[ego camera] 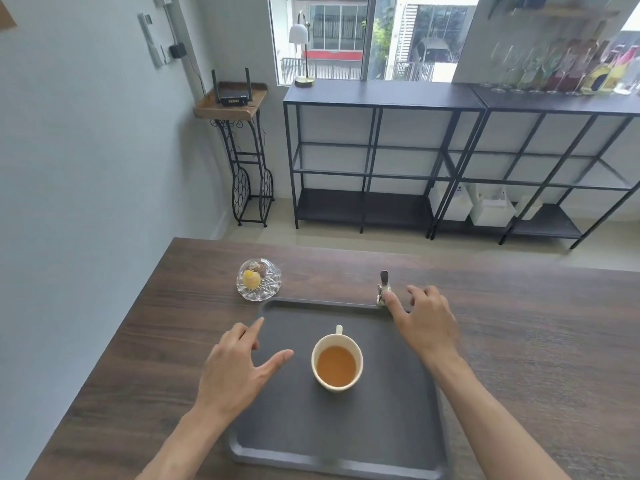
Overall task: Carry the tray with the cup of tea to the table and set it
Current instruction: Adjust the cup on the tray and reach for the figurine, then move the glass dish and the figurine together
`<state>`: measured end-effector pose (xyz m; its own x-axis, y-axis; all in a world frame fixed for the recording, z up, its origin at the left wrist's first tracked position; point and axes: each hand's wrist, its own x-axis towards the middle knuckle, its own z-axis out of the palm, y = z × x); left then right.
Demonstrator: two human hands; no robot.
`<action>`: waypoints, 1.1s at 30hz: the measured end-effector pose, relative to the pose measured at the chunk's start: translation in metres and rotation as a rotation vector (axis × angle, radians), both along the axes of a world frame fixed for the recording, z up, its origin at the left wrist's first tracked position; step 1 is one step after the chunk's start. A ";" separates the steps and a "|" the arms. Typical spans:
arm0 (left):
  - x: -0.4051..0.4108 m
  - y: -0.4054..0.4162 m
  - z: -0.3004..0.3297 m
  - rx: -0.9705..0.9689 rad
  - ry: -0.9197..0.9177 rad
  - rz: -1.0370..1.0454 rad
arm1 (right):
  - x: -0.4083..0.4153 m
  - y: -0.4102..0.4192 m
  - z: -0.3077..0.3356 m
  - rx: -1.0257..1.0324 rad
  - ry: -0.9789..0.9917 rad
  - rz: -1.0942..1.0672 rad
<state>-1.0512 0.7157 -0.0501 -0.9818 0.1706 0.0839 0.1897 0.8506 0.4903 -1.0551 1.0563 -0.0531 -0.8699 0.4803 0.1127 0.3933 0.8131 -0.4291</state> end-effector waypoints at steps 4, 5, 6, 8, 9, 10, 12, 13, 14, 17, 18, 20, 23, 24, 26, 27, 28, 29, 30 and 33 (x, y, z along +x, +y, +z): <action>-0.013 -0.015 0.004 0.016 -0.020 0.157 | -0.029 -0.001 -0.007 0.064 -0.180 -0.015; -0.017 -0.019 0.004 0.013 -0.027 0.185 | -0.033 -0.002 -0.010 0.067 -0.216 -0.011; -0.021 -0.023 0.004 0.007 -0.034 0.210 | -0.037 -0.004 -0.012 0.067 -0.241 -0.012; -0.031 -0.030 0.001 -0.006 -0.051 0.254 | -0.042 -0.007 -0.017 0.074 -0.256 -0.024; -0.037 -0.033 -0.001 -0.007 -0.061 0.270 | -0.044 -0.009 -0.020 0.089 -0.250 -0.032; -0.044 -0.035 -0.002 -0.009 -0.072 0.283 | -0.045 -0.010 -0.023 0.112 -0.240 -0.038; -0.060 -0.037 -0.006 -0.030 -0.102 0.303 | -0.048 -0.013 -0.027 0.169 -0.215 -0.042; -0.068 -0.038 -0.008 -0.041 -0.121 0.305 | -0.049 -0.015 -0.029 0.192 -0.210 -0.040; -0.077 -0.038 -0.011 -0.047 -0.142 0.303 | -0.049 -0.016 -0.030 0.208 -0.211 -0.038; -0.104 -0.033 -0.020 -0.056 -0.188 0.297 | -0.050 -0.020 -0.033 0.216 -0.215 -0.061; -0.112 -0.031 -0.023 -0.060 -0.190 0.296 | -0.050 -0.021 -0.033 0.211 -0.219 -0.073; -0.127 -0.026 -0.028 -0.061 -0.198 0.297 | -0.050 -0.023 -0.032 0.202 -0.227 -0.093; -0.145 -0.018 -0.034 -0.066 -0.199 0.286 | -0.052 -0.025 -0.031 0.181 -0.231 -0.128; -0.149 -0.016 -0.035 -0.069 -0.198 0.281 | -0.052 -0.026 -0.031 0.176 -0.229 -0.136; -0.155 -0.012 -0.038 -0.072 -0.194 0.278 | -0.053 -0.028 -0.029 0.170 -0.215 -0.151; -0.157 -0.011 -0.039 -0.074 -0.189 0.281 | -0.054 -0.030 -0.028 0.166 -0.206 -0.157; -0.159 -0.010 -0.040 -0.079 -0.187 0.284 | -0.054 -0.032 -0.026 0.164 -0.198 -0.162; -0.161 -0.009 -0.041 -0.089 -0.188 0.286 | -0.055 -0.034 -0.024 0.163 -0.195 -0.166; -0.162 -0.008 -0.041 -0.102 -0.188 0.286 | -0.056 -0.035 -0.022 0.164 -0.194 -0.169; -0.166 -0.009 -0.041 -0.133 -0.180 0.284 | -0.064 -0.043 -0.011 0.172 -0.163 -0.167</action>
